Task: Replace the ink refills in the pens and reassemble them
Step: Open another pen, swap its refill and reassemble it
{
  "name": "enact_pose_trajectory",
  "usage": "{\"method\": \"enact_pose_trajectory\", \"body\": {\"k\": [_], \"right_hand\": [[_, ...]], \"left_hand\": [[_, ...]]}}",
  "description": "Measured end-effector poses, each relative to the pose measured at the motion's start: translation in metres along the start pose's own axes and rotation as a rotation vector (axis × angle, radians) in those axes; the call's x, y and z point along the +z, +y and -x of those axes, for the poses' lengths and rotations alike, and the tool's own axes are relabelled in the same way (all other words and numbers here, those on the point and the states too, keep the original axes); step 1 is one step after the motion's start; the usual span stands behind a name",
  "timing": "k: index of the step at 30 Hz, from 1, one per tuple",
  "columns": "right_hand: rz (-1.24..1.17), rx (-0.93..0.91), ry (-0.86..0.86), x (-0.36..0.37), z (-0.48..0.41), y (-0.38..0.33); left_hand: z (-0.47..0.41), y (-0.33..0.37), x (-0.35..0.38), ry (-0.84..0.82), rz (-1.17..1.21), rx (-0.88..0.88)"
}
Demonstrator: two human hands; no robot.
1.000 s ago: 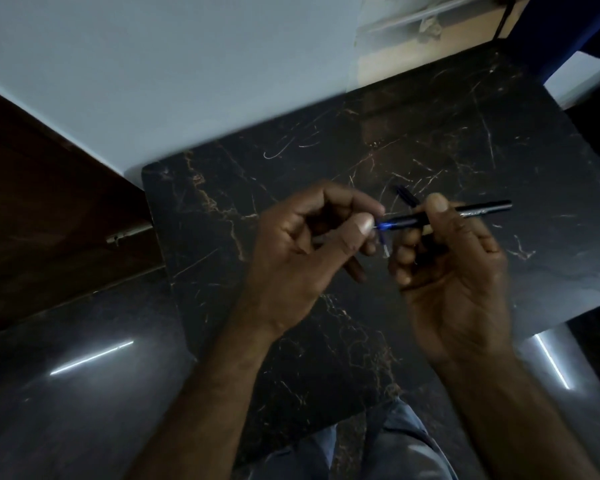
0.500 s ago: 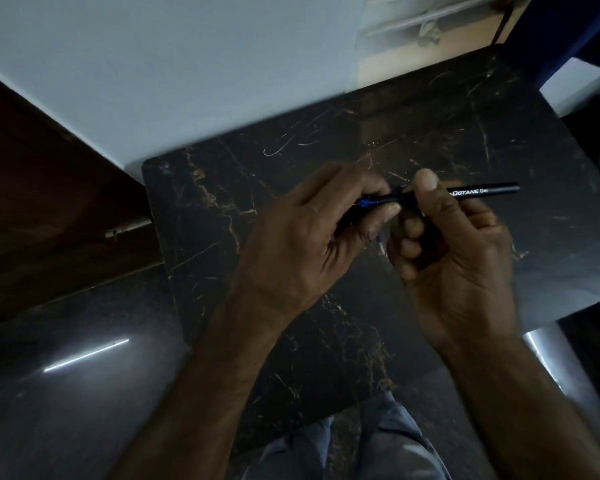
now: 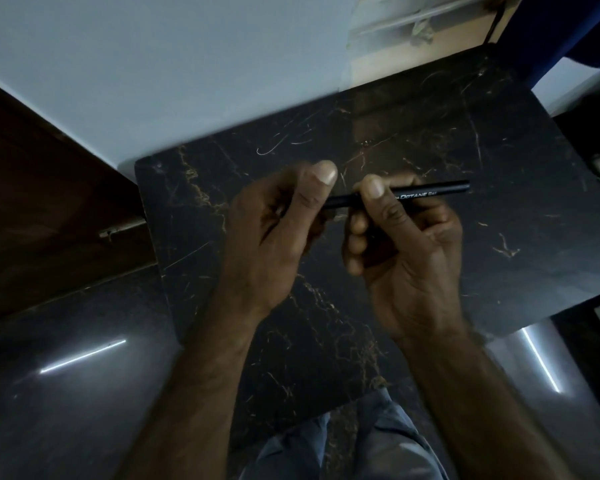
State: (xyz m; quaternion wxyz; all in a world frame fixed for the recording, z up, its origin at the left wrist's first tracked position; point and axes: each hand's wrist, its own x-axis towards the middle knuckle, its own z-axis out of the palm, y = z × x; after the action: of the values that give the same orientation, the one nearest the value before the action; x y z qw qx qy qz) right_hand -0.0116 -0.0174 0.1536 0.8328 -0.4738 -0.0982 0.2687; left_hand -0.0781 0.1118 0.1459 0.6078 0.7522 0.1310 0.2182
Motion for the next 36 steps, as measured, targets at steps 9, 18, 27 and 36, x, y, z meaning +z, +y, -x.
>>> {"method": "enact_pose_trajectory", "body": {"k": [9, 18, 27, 36], "right_hand": [[0.02, -0.002, 0.054, -0.008, -0.003, 0.004], [0.001, 0.015, 0.079, -0.015, -0.012, 0.006], [-0.029, 0.054, 0.103, -0.018, -0.015, 0.012], [-0.063, 0.064, 0.1, -0.016, -0.017, 0.016]], "left_hand": [[0.0, -0.019, 0.02, 0.223, 0.122, -0.05], [0.002, -0.023, 0.017, 0.173, 0.261, -0.098], [0.003, -0.024, 0.012, 0.104, 0.286, -0.107], [0.002, -0.024, 0.01, 0.034, 0.367, -0.179]]}}
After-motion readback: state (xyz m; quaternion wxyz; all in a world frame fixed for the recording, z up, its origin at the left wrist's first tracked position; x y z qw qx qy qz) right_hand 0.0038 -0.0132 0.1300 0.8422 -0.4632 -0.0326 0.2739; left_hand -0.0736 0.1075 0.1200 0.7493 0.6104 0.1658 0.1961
